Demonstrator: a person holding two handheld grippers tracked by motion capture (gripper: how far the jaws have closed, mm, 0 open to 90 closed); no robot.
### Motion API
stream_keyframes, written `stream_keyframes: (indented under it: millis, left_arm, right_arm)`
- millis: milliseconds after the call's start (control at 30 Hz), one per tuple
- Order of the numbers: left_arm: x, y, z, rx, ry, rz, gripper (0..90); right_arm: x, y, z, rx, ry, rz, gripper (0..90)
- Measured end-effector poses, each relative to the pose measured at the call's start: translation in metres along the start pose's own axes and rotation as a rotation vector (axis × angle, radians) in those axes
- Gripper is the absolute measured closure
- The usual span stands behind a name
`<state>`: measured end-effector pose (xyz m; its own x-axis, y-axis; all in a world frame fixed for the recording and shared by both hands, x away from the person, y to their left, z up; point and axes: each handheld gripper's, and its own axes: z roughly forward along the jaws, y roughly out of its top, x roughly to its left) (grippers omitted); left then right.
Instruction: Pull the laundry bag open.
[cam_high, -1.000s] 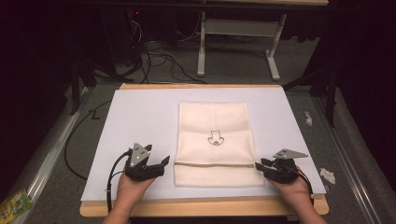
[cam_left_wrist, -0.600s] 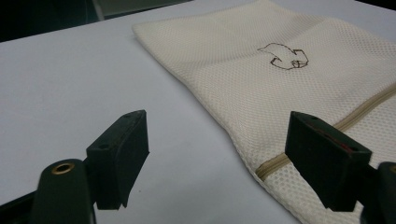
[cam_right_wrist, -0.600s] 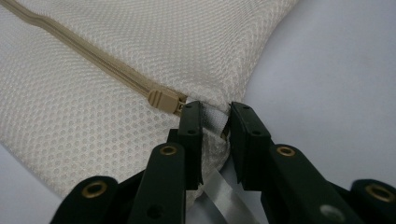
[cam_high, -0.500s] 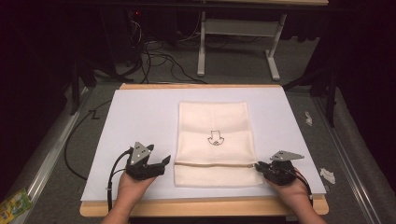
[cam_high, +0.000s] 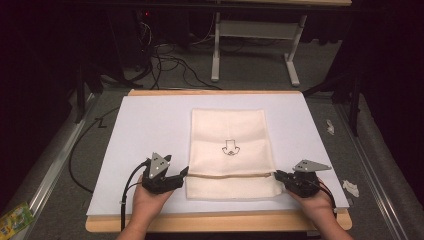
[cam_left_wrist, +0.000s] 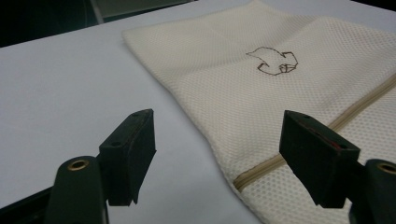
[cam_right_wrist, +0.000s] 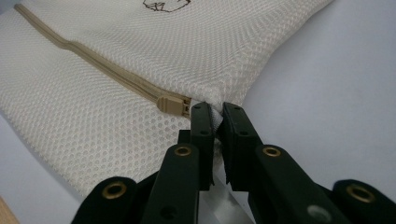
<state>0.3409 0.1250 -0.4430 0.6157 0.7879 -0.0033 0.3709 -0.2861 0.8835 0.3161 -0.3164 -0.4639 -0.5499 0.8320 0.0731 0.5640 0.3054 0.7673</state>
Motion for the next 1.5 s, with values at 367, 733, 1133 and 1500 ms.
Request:
stream_keyframes:
  millis: [367,733,1133,1500]
  left_arm:
    - [-0.048,0.021,0.022,0.013,-0.169,-0.016,37.9]
    - [-0.097,0.035,0.06,0.023,-0.268,0.035,41.8]
    - [-0.14,0.037,0.096,0.042,-0.36,0.012,49.2]
    - [-0.167,0.043,0.119,0.077,-0.377,0.044,61.9]
  right_arm:
    - [0.0,0.003,-0.007,-0.03,0.018,-0.015,85.0]
    - [0.001,0.006,-0.01,-0.045,0.027,-0.03,85.2]
    - [0.003,0.009,-0.011,-0.056,0.023,-0.033,85.4]
    - [0.005,0.011,-0.011,-0.073,0.024,-0.04,85.3]
